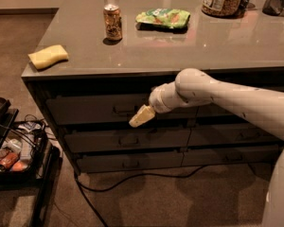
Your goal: Open top drawer
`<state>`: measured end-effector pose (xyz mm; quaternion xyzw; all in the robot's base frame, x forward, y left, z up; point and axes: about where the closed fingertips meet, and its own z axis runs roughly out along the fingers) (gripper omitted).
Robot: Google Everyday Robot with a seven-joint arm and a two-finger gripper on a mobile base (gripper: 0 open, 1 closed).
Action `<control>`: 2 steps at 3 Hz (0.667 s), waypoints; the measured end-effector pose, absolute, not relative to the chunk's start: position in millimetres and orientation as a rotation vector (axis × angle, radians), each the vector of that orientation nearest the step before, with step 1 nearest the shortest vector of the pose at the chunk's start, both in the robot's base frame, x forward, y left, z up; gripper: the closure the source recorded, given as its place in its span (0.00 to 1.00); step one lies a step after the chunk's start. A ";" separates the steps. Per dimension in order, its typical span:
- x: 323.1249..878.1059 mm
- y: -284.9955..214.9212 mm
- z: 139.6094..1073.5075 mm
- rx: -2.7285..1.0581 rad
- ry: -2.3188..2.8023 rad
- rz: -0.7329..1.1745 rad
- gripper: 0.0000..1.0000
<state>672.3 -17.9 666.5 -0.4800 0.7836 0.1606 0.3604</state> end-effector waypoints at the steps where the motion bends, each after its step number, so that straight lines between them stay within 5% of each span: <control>1: 687.3 -16.0 665.9 -1.256 1.941 0.564 0.00; 2: 707.6 -18.6 680.1 -1.259 1.891 0.562 0.19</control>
Offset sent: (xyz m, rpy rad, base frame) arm 0.0119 0.0017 -0.0005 0.0907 0.0173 0.0698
